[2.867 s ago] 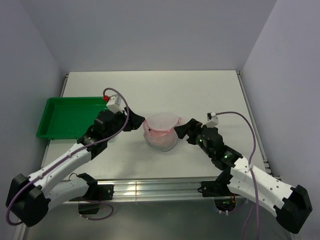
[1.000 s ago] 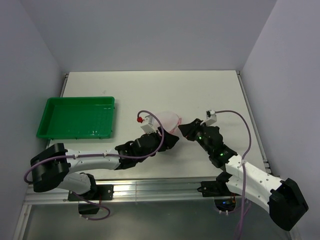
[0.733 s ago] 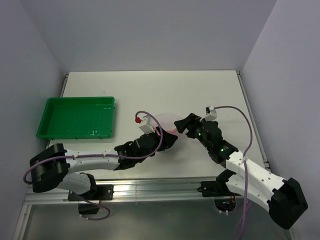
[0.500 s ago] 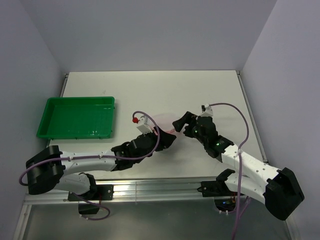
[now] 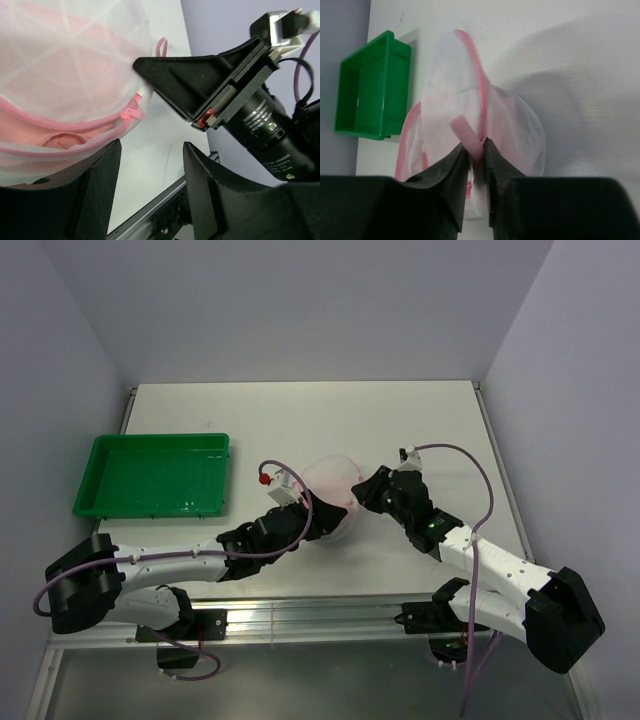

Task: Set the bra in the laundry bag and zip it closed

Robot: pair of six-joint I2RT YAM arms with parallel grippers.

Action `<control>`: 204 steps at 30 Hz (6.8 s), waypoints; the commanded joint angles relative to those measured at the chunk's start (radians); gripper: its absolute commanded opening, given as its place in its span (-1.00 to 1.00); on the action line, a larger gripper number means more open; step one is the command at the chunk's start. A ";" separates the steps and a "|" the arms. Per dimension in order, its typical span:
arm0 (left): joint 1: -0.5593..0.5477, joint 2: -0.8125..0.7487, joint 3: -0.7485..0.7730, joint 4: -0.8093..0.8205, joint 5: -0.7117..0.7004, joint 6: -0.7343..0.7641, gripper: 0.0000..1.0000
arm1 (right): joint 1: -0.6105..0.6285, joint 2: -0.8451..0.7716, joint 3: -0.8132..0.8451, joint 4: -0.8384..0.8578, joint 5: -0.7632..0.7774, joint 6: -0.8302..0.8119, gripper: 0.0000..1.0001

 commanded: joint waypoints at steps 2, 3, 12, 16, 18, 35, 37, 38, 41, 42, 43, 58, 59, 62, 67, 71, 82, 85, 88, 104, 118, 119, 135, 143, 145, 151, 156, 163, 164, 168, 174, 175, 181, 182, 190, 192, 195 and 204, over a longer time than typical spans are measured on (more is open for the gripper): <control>0.016 0.007 0.007 0.023 0.037 -0.006 0.15 | -0.004 -0.032 0.013 0.106 0.012 -0.020 -0.60; 0.017 0.011 0.021 0.014 0.037 -0.001 0.14 | -0.005 -0.034 0.008 0.117 0.012 -0.025 -0.70; 0.025 0.074 -0.002 0.155 0.152 -0.055 0.11 | -0.004 -0.080 -0.090 0.302 -0.010 -0.037 -0.90; 0.025 0.094 0.003 0.183 0.169 -0.070 0.11 | -0.004 -0.114 -0.151 0.387 -0.003 -0.037 -0.85; 0.025 0.094 0.012 0.175 0.167 -0.069 0.10 | -0.004 -0.114 -0.159 0.430 -0.022 -0.051 -0.87; 0.289 -0.249 -0.089 -0.235 0.161 0.043 0.20 | -0.005 -0.086 -0.157 0.542 -0.099 -0.103 -1.00; 0.307 -0.251 -0.079 -0.270 0.158 0.060 0.24 | -0.004 -0.066 -0.154 0.557 -0.099 -0.099 -1.00; 0.315 -0.250 -0.082 -0.262 0.162 0.069 0.27 | -0.005 -0.059 -0.151 0.560 -0.103 -0.099 -1.00; 0.362 -0.205 -0.089 -0.195 0.222 0.092 0.36 | -0.004 -0.060 -0.150 0.571 -0.132 -0.085 -1.00; 0.374 -0.185 -0.085 -0.170 0.275 0.120 0.37 | -0.005 -0.063 -0.151 0.573 -0.128 -0.086 -1.00; 0.390 -0.167 -0.073 -0.150 0.297 0.131 0.38 | -0.004 -0.065 -0.148 0.568 -0.125 -0.088 -1.00; 0.404 -0.027 -0.082 0.195 0.399 0.128 -0.98 | -0.016 -0.054 -0.109 0.463 -0.129 -0.112 -0.55; 0.404 -0.039 -0.095 0.216 0.396 0.115 -1.00 | -0.016 -0.054 -0.095 0.435 -0.132 -0.117 -0.37; 0.404 -0.082 -0.140 0.250 0.393 0.062 -1.00 | -0.016 -0.084 -0.059 0.323 -0.111 -0.134 0.39; 0.404 -0.133 -0.207 0.340 0.408 -0.015 -1.00 | -0.015 -0.133 0.019 0.067 -0.111 -0.169 0.87; 0.404 -0.116 -0.209 0.388 0.472 -0.061 -1.00 | -0.015 -0.227 -0.042 -0.006 -0.082 -0.131 0.89; 0.355 -0.046 -0.257 0.580 0.580 -0.158 -1.00 | -0.013 -0.413 -0.107 -0.188 -0.143 -0.014 0.63; 0.342 -0.036 -0.252 0.566 0.592 -0.149 -1.00 | -0.012 -0.411 -0.136 -0.150 -0.174 0.024 0.57; 0.336 -0.026 -0.267 0.568 0.592 -0.167 -1.00 | -0.013 -0.405 -0.159 -0.092 -0.198 0.061 0.43; 0.335 -0.033 -0.197 0.284 0.548 -0.057 -0.99 | -0.015 -0.417 -0.230 0.026 -0.238 0.128 -0.41; 0.200 -0.282 0.036 -0.309 0.353 0.144 -0.10 | -0.013 -0.399 -0.291 0.226 -0.162 0.108 -1.00; 0.140 -0.277 0.061 -0.343 0.284 0.141 -0.18 | -0.015 -0.397 -0.288 0.223 -0.154 0.101 -1.00; -0.052 -0.081 -0.028 0.083 0.227 -0.081 0.01 | -0.013 -0.374 -0.303 0.292 -0.142 0.096 -1.00; -0.050 0.036 -0.030 0.178 0.195 -0.127 -0.03 | -0.013 -0.391 -0.331 0.319 -0.142 0.105 -1.00; -0.050 0.045 -0.011 0.146 0.181 -0.115 -0.04 | -0.013 -0.396 -0.331 0.313 -0.138 0.092 -1.00; -0.050 0.037 0.015 0.060 0.106 -0.063 -0.03 | -0.013 -0.410 -0.335 0.313 -0.140 0.096 -1.00; -0.047 0.043 0.007 0.072 0.097 -0.052 0.00 | -0.013 -0.405 -0.343 0.327 -0.154 0.104 -1.00; -0.034 0.057 0.059 0.020 0.092 -0.020 0.00 | -0.012 -0.416 -0.345 0.321 -0.155 0.099 -1.00; -0.032 0.068 0.067 0.002 0.101 -0.014 -0.01 | -0.012 -0.417 -0.348 0.321 -0.151 0.098 -1.00; -0.032 0.085 0.075 0.018 0.116 -0.015 -0.06 | -0.013 -0.420 -0.338 0.296 -0.158 0.091 -1.00; -0.026 0.103 0.087 0.009 0.126 -0.007 -0.17 | -0.012 -0.428 -0.342 0.295 -0.161 0.085 -1.00; -0.023 0.111 0.092 0.009 0.129 -0.006 -0.24 | -0.012 -0.433 -0.346 0.310 -0.160 0.090 -1.00; -0.020 0.119 0.107 -0.005 0.130 0.009 -0.49 | -0.012 -0.436 -0.351 0.307 -0.165 0.087 -1.00; -0.020 0.122 0.112 -0.017 0.132 0.013 -0.52 | -0.012 -0.440 -0.355 0.313 -0.161 0.092 -1.00; -0.020 0.131 0.128 -0.049 0.124 0.026 -0.85 | -0.012 -0.440 -0.362 0.316 -0.157 0.090 -1.00; -0.020 0.129 0.125 -0.051 0.120 0.025 -0.74 | -0.013 -0.424 -0.348 0.310 -0.168 0.079 -1.00; -0.018 0.131 0.134 -0.058 0.121 0.031 -0.33 | -0.012 -0.427 -0.355 0.326 -0.172 0.090 -1.00; -0.017 0.160 0.176 -0.095 0.115 0.060 -0.42 | -0.012 -0.428 -0.354 0.320 -0.172 0.078 -1.00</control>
